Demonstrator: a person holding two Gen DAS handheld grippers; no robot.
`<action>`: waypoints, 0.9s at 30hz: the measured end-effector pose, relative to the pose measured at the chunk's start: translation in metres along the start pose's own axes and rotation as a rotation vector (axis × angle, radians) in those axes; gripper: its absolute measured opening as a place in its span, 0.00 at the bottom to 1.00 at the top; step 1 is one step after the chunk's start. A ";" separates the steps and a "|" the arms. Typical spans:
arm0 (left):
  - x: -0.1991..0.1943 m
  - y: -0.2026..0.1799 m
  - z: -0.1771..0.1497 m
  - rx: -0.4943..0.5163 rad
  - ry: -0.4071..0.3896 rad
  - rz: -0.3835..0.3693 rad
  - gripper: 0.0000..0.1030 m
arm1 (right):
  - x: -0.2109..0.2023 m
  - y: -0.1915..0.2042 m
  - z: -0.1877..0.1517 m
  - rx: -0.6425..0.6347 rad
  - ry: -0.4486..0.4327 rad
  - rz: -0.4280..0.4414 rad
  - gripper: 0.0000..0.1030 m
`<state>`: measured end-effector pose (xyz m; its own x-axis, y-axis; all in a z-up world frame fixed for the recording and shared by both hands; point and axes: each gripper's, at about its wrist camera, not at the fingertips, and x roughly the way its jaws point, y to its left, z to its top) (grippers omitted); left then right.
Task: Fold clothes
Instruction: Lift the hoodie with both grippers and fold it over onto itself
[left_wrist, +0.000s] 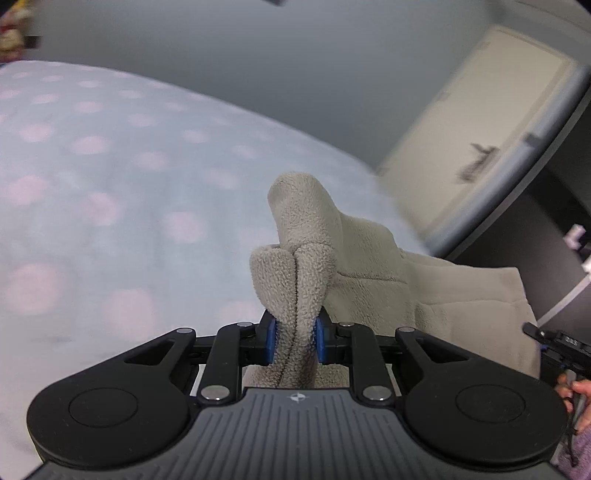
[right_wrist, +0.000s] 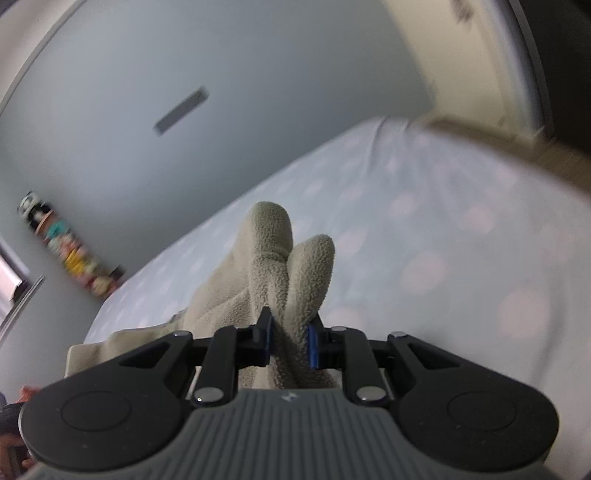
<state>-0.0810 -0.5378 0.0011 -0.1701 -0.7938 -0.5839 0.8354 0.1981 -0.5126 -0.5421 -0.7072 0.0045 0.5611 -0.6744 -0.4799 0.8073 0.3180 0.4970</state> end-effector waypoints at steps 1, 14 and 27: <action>0.007 -0.014 0.000 0.008 0.005 -0.033 0.17 | -0.017 -0.007 0.013 -0.007 -0.032 -0.026 0.20; 0.159 -0.155 -0.048 0.004 0.240 -0.272 0.17 | -0.119 -0.110 0.141 -0.071 -0.167 -0.374 0.20; 0.256 -0.197 -0.095 0.059 0.413 -0.264 0.16 | -0.053 -0.241 0.158 -0.006 -0.057 -0.514 0.20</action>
<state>-0.3389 -0.7252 -0.1070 -0.5633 -0.5156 -0.6456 0.7619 -0.0216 -0.6474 -0.7949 -0.8535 0.0245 0.0813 -0.7797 -0.6209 0.9773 -0.0600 0.2032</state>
